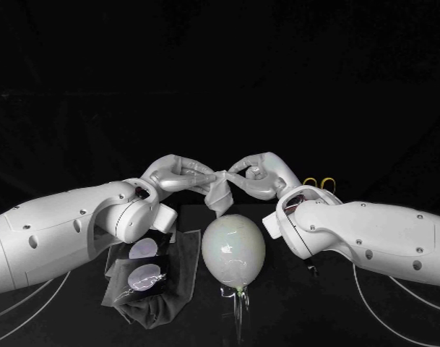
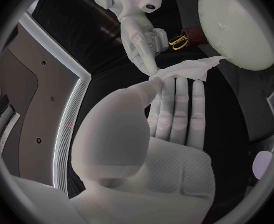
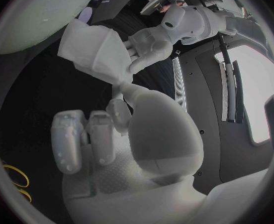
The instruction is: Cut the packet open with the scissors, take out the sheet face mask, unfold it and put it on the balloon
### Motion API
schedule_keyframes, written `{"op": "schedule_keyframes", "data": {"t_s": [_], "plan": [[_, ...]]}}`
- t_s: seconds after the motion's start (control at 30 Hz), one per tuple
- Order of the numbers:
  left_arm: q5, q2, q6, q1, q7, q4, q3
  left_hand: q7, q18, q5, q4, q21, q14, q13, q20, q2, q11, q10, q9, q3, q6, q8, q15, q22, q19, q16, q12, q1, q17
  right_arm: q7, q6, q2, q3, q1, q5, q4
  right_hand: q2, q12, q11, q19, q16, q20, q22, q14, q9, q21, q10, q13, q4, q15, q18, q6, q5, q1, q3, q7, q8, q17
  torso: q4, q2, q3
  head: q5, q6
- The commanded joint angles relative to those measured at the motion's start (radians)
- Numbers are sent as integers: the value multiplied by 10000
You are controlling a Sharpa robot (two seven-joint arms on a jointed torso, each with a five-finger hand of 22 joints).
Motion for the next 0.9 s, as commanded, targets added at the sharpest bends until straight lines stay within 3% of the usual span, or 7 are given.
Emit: {"op": "schedule_keyframes", "data": {"t_s": [0.03,0.07,0.1,0.23,0.6,0.9], "plan": [[61,12,-87,14,139,29,11,13,-47,31,-12,103,-70,22,5,23,22,-91,512,85,88,49,-27,34,-120,75,45,-120,-8,48,257,-3,5,3,73,7,-64,-244,52,977,-30,16,2579,972,-81,-83,-182,-158,245,53,-103,-268,-24,-304,-158,121,-172,2430,3,3,1,9,0],[62,12,-88,14,138,30,11,13,-47,31,-12,103,-70,22,5,23,22,-91,512,85,88,49,-27,34,-120,75,45,-120,-8,51,262,-5,5,3,86,6,-127,-456,90,953,-78,27,2565,954,-102,-127,-301,-294,326,78,-93,-340,-19,-416,-237,168,-218,2368,3,3,1,9,0],[63,11,-89,14,137,32,11,13,-47,31,-12,103,-70,22,5,23,22,-91,512,85,88,49,-27,34,-120,75,45,-120,-8,56,266,-10,5,3,111,6,-284,-817,225,907,-180,104,2536,911,-207,-216,-558,-512,595,199,-72,-644,-27,-719,-486,328,-435,2241,2,3,4,6,7],[80,5,-91,14,134,34,11,15,-50,30,-49,160,-77,42,4,33,24,-104,534,124,81,45,-25,70,-155,88,64,-166,-11,54,245,-58,5,5,179,4,-371,-1003,356,861,-234,200,2508,884,-311,-301,-733,-620,846,321,-53,-838,-25,-915,-721,465,-627,2175,5,2,-1,12,11],[109,-5,-81,14,138,42,10,17,-54,30,-117,258,-94,75,2,44,29,-134,575,191,70,42,-21,134,-221,110,94,-243,-17,-29,307,-135,4,5,209,18,-243,-899,330,916,-188,273,2543,900,-344,-194,-732,-562,861,322,-76,-649,-19,-598,-801,419,-619,2233,-1,1,5,21,18],[118,5,-30,14,150,47,10,20,-55,30,-156,322,-108,96,1,57,33,-154,604,231,57,39,-17,174,-259,122,112,-289,-21,-157,421,154,3,5,187,-214,-249,-918,348,905,-193,287,2536,897,-385,-216,-756,-580,898,327,-71,-710,-21,-557,-865,452,-690,2225,9,7,-1,-23,26]]}}
